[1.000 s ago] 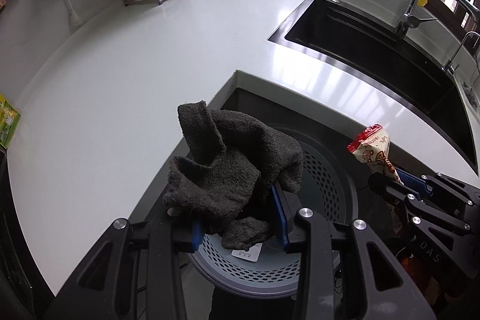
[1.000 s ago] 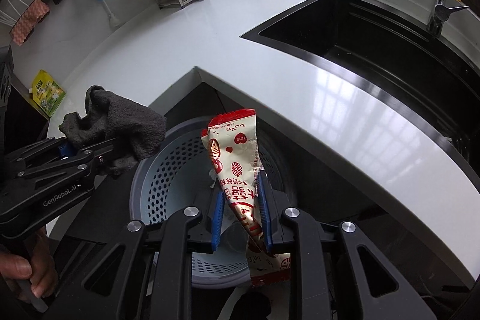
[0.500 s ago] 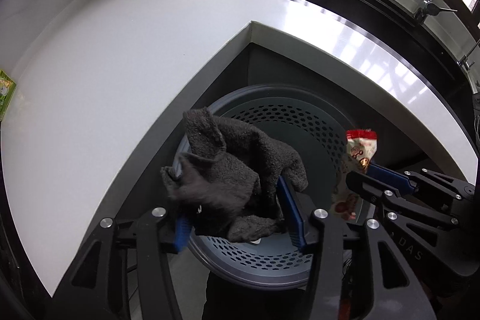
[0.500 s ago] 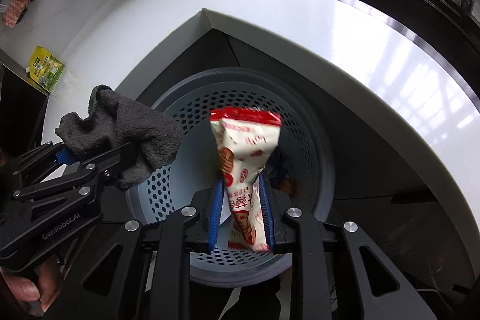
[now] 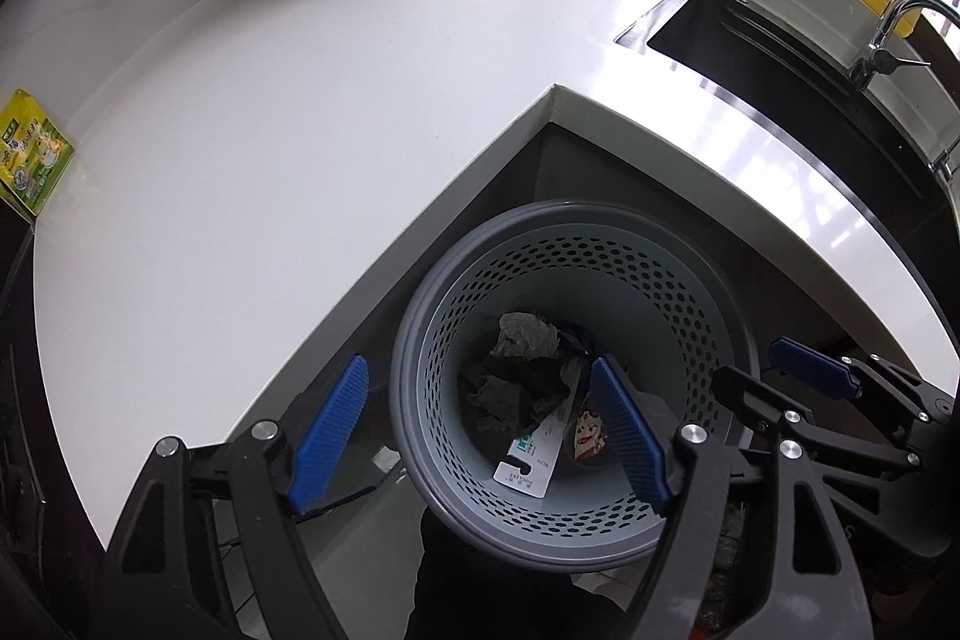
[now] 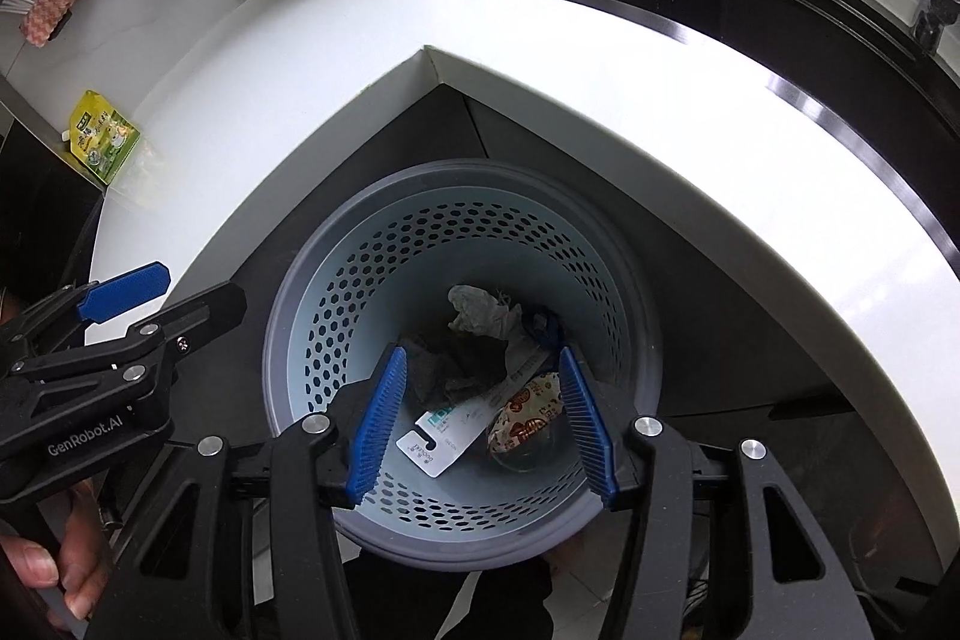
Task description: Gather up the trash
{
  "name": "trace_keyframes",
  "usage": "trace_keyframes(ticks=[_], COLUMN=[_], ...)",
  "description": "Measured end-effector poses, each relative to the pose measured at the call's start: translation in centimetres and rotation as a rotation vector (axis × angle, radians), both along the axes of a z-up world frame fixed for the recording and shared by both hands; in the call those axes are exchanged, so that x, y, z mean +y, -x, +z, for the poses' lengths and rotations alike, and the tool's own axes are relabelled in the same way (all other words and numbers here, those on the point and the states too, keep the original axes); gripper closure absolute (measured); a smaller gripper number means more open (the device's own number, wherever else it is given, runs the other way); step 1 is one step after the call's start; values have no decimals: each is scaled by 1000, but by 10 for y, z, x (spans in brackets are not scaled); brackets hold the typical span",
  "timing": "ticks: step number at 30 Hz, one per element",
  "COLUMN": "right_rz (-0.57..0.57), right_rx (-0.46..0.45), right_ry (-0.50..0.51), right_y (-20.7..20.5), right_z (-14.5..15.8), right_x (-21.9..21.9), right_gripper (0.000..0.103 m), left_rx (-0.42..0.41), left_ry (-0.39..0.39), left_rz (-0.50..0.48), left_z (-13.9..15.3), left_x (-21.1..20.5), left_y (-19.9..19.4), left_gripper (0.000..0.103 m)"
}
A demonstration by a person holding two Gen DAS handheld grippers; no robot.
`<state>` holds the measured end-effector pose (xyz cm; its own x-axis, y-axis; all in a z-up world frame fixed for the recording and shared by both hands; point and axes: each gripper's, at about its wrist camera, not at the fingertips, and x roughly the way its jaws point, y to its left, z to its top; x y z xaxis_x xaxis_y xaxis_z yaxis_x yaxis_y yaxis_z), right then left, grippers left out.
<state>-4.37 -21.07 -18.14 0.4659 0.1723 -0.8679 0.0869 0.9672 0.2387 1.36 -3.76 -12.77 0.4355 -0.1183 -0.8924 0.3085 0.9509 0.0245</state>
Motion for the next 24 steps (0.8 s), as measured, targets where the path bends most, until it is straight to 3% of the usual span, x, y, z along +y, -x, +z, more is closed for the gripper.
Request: trace_keyframes(ticks=[17,24], right_rz=[-42,-51], right_rx=[-20,-26], right_ry=[46,52], right_y=[25,33], right_z=[27,32], right_x=[-10,-14], right_gripper=[46,44], left_rx=[-60,-80], left_ry=[14,16], left_rz=[10,12], left_z=[34,43], left_x=[-7,-6], left_y=[15,21], left_gripper=[19,11])
